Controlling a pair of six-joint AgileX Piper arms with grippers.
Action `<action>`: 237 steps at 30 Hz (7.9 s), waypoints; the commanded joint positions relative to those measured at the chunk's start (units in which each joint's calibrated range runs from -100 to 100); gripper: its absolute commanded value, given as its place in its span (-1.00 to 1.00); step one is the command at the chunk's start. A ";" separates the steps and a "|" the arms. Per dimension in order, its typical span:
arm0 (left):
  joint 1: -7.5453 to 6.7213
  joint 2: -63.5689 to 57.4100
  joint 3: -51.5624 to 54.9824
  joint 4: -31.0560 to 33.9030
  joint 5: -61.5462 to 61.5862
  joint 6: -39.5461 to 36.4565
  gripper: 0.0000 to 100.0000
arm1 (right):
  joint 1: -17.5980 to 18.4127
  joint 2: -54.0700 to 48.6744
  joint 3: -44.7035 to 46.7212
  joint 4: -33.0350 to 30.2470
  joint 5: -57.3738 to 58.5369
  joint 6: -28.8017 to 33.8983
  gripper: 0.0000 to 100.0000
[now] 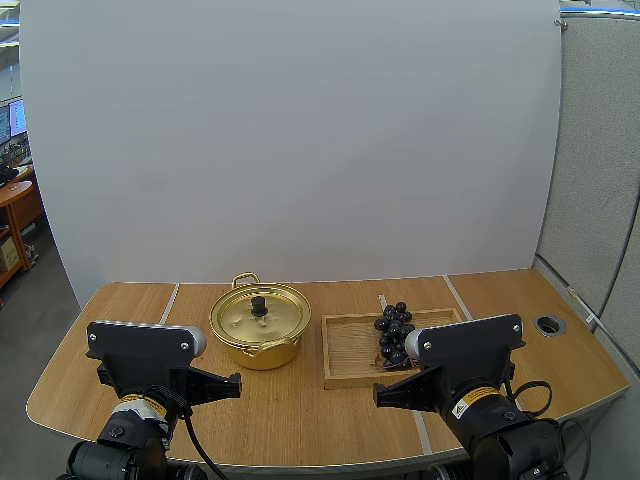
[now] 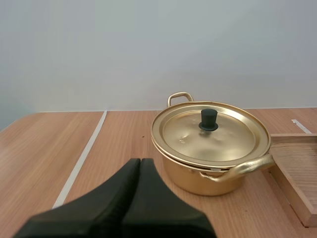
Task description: Open the pot, put the grape inside, and close it
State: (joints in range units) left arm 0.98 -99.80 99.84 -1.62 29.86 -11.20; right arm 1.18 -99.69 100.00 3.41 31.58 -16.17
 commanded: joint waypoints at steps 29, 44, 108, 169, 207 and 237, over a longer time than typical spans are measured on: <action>-0.04 -0.20 0.16 0.23 -0.48 -0.31 -1.00 | -0.16 -0.31 0.00 -0.25 -0.23 0.34 -1.00; -0.04 -0.20 -8.03 0.23 -0.48 -0.29 -1.00 | -0.16 -0.31 0.00 -0.23 -21.31 0.34 -1.00; -0.04 21.32 -59.40 0.10 34.88 3.79 -1.00 | -0.16 13.38 -64.70 -3.41 57.75 0.45 -1.00; -0.04 60.72 -59.40 -15.05 57.94 32.45 1.00 | -0.16 41.43 -63.91 -3.41 68.42 7.23 1.00; -0.30 81.74 -67.61 -17.46 58.28 40.02 1.00 | -0.16 41.43 -63.91 -2.87 68.42 7.23 1.00; -5.26 104.12 -79.99 -9.22 53.80 35.85 1.00 | -0.16 41.43 -63.91 -2.87 68.42 7.23 1.00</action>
State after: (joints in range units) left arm -4.02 1.61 20.66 -11.05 87.64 25.09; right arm 1.18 -58.05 35.98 0.44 99.98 -8.95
